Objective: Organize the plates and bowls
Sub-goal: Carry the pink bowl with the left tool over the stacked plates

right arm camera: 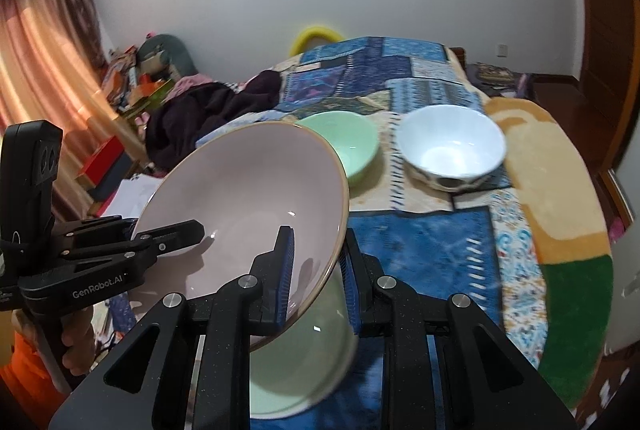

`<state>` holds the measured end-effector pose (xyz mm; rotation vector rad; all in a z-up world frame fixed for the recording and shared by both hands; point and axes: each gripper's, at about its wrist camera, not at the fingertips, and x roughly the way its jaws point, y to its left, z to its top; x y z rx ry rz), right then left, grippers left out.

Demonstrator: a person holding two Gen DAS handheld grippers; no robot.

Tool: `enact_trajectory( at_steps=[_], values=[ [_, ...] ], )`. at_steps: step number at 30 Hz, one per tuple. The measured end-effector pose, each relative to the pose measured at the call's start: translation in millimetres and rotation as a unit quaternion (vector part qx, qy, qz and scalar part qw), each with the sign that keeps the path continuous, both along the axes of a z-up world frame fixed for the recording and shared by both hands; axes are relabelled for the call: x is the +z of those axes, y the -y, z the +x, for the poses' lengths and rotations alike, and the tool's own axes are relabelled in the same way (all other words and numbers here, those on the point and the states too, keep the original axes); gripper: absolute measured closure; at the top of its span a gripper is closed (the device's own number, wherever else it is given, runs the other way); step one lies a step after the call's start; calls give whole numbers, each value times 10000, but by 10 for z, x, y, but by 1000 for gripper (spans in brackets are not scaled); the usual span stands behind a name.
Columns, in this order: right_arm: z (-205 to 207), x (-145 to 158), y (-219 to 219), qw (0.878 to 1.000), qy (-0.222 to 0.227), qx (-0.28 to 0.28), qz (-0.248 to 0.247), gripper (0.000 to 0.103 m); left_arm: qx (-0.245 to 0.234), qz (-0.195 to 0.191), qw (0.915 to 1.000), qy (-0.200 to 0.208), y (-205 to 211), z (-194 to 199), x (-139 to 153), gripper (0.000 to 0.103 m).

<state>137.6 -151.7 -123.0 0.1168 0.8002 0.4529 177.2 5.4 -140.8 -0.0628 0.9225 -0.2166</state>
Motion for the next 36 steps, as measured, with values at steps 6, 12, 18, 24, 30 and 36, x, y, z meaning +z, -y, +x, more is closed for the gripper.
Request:
enact_trajectory(
  at_steps=[6, 12, 18, 24, 30, 36],
  values=[
    [-18, 25, -353, 9994, 37, 338, -102, 82, 342, -50, 9994, 75, -393, -187, 38, 80],
    [-53, 13, -696, 9974, 30, 685, -202, 82, 658, -49, 9977, 146, -743, -364, 68, 80],
    [-50, -58, -1046, 9941, -68, 1050, -250, 82, 994, 18, 9949, 146, -1097, -530, 53, 80],
    [-53, -177, -1354, 9892, -229, 1407, -332, 82, 1319, 30, 9912, 86, -1433, -659, -27, 80],
    [-21, -306, -1605, 9843, -416, 1654, -454, 82, 1519, 16, 9884, -80, -1677, -713, -209, 80],
    [41, -443, -1751, 9804, -638, 1782, -554, 82, 1600, -20, 9866, -315, -1808, -725, -430, 80]
  ],
)
